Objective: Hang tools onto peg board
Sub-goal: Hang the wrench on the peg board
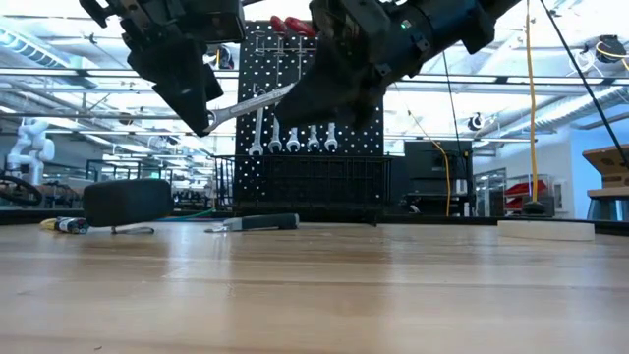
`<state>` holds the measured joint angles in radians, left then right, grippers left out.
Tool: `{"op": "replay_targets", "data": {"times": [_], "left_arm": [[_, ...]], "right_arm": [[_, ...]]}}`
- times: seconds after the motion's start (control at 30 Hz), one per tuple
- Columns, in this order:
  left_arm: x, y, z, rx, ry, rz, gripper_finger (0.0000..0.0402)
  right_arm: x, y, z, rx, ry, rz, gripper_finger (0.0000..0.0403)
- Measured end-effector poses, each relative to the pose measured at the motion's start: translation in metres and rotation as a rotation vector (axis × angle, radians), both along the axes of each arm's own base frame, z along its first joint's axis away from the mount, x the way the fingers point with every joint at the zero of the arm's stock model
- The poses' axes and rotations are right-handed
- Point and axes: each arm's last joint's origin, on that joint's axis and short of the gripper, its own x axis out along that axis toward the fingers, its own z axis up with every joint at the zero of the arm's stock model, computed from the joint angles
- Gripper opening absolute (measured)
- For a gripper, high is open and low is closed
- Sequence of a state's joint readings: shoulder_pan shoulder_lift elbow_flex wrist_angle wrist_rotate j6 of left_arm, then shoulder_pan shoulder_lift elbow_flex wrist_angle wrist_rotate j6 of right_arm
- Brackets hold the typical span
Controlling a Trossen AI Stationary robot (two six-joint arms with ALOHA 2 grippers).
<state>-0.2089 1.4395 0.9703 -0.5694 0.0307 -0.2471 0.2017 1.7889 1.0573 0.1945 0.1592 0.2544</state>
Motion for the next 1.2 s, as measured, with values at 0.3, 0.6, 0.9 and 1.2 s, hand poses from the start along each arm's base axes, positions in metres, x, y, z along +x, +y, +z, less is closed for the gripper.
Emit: {"op": "replay_targets", "data": {"times": [0.3, 0.6, 0.9, 1.2], "left_arm": [[-0.0036, 0.0008, -0.0022, 0.009, 0.042, 0.0, 0.0019], [-0.0037, 0.0003, -0.0022, -0.012, 0.046, -0.012, 0.0019], [-0.0045, -0.0002, -0.0026, -0.02, 0.055, -0.026, 0.0019], [-0.0043, -0.0004, -0.0025, -0.016, 0.052, -0.035, 0.0019]], "right_arm": [[-0.0005, 0.0003, -0.0012, -0.007, 0.013, 0.012, 0.0004], [-0.0009, 0.0008, -0.0018, 0.003, 0.021, 0.032, 0.0006], [-0.0009, 0.0026, -0.0013, 0.002, 0.013, 0.036, 0.0058], [-0.0008, 0.0012, -0.0011, 0.003, 0.008, -0.023, 0.0153]]}}
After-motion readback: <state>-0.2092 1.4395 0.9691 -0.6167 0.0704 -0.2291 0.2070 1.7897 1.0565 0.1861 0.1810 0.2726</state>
